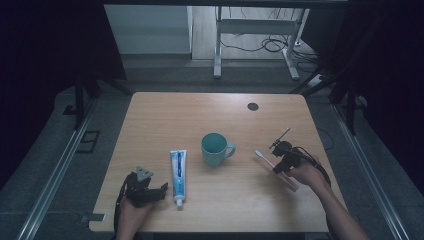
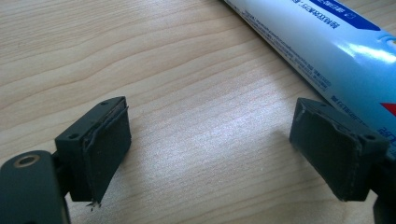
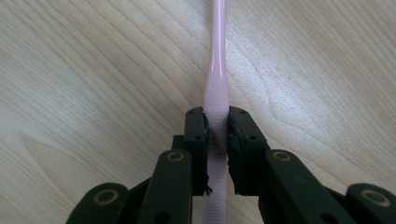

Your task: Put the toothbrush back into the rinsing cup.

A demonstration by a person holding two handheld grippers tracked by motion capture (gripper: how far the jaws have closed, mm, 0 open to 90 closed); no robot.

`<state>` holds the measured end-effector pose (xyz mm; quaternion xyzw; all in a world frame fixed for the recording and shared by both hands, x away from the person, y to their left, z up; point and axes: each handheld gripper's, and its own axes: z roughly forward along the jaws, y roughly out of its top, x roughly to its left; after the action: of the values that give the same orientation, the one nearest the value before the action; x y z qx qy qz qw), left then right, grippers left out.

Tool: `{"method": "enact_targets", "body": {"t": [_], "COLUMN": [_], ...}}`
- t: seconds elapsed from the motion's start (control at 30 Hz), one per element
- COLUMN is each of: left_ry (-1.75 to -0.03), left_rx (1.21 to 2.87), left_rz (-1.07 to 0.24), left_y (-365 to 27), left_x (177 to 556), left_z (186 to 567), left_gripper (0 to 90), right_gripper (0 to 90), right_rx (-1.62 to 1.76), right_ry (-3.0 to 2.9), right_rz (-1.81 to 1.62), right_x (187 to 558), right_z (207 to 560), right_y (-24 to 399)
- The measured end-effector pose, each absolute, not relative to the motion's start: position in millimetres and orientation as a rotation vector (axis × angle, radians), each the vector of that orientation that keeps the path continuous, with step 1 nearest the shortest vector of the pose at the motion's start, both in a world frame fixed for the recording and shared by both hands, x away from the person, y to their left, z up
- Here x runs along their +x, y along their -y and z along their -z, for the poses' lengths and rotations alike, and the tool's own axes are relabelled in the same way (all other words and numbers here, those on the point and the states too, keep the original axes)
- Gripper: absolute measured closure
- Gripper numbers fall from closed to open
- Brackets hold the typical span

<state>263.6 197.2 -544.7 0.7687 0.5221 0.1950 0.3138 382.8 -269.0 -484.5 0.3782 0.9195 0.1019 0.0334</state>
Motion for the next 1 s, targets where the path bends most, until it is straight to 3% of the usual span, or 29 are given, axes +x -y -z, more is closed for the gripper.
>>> {"method": "enact_targets", "body": {"t": [1.0], "left_ry": [-1.377], "left_rx": [2.026], "left_rz": [-0.514], "left_y": [-197], "left_x": [264], "left_z": [545], "left_gripper": [12.6], "right_gripper": [78.4], "right_rx": [1.11], "right_ry": [-2.672], "right_rz": [-0.7], "right_x": [366], "right_z": [447], "right_y": [279]}}
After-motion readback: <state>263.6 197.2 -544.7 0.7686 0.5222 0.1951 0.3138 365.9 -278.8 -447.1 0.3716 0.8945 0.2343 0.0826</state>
